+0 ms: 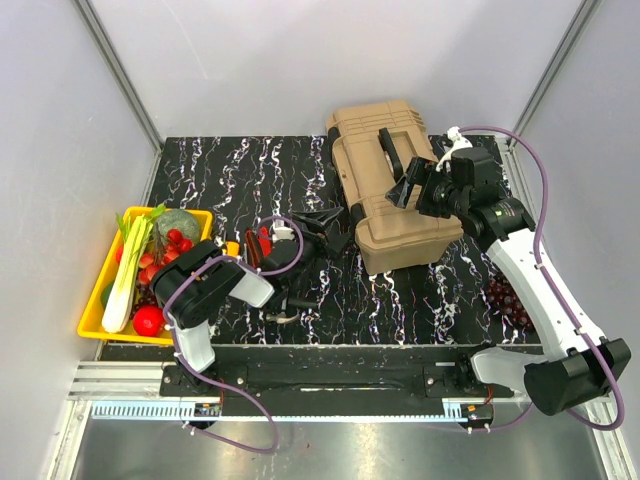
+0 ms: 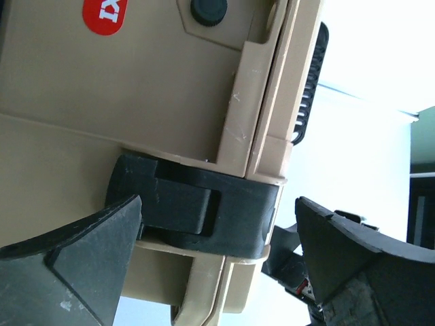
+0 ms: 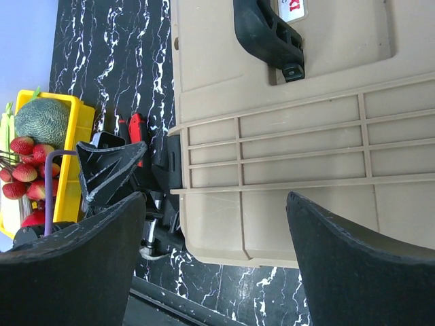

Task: Pack the tool kit

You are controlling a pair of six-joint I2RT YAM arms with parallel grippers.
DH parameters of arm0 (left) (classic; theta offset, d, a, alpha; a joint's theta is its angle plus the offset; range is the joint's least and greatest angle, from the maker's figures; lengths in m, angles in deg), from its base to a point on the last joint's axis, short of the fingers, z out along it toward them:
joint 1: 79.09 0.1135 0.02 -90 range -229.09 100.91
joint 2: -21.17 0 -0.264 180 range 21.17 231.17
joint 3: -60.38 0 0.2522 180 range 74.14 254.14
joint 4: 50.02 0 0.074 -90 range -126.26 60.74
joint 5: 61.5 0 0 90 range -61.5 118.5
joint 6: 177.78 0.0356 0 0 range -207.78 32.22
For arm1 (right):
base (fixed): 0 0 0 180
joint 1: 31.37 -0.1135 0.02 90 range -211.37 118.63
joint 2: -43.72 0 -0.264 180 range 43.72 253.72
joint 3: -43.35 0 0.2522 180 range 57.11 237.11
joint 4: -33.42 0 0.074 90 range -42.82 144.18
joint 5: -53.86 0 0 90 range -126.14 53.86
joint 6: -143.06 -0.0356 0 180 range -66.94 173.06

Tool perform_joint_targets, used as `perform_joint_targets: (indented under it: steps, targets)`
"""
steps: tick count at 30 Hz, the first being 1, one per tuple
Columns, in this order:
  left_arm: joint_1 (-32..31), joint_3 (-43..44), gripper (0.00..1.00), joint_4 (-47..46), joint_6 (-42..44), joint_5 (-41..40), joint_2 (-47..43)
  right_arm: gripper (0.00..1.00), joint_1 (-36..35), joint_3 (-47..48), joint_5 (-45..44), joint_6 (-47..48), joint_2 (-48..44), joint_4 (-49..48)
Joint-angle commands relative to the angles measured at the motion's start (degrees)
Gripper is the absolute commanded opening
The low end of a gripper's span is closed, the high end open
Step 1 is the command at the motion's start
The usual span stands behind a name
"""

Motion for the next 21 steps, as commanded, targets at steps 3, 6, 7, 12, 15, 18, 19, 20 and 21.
perform_joint_targets:
  steps: [3, 6, 7, 12, 15, 18, 19, 20, 21]
  targets:
    - [-1.6, 3.2, 0.99, -6.1, -5.0, -6.3, 1.6, 0.88, 0.2, 0.3, -1.9, -1.1, -2.2, -1.9]
    - [-2.5, 3.5, 0.99, -5.1, -5.6, -6.9, 2.0, 0.89, 0.1, 0.0, -2.7, -1.0, -2.4, -1.9]
    - [-2.5, 3.2, 0.99, -4.7, -5.5, -6.9, 2.1, 0.89, 0.0, 0.0, -3.1, -0.7, -2.4, -1.7]
    - [-2.5, 1.3, 0.99, -5.9, -4.3, -7.7, 2.5, 0.89, 0.1, 1.9, -8.2, 2.0, -1.9, 1.3]
    - [-2.5, 2.5, 0.99, -4.5, -2.4, -6.1, 2.8, 0.89, 0.1, 2.1, -15.3, 5.3, -1.2, 3.5]
    - [-2.6, 2.9, 0.99, -3.6, -1.5, -5.1, 3.0, 0.90, 0.3, 2.1, -22.8, 8.4, 0.1, 6.0]
    - [-2.6, 2.8, 0.99, -3.6, -1.2, -5.2, 2.9, 0.91, 0.5, 1.9, -25.2, 9.5, 0.3, 6.3]
    - [-2.4, 2.3, 0.99, -3.1, -0.9, -5.3, 2.8, 0.91, 1.0, 1.6, -26.8, 10.7, 0.4, 6.3]
    - [-2.5, 2.0, 0.99, -2.8, -0.7, -5.3, 2.6, 0.91, 1.8, 1.2, -26.6, 11.5, 0.3, 6.1]
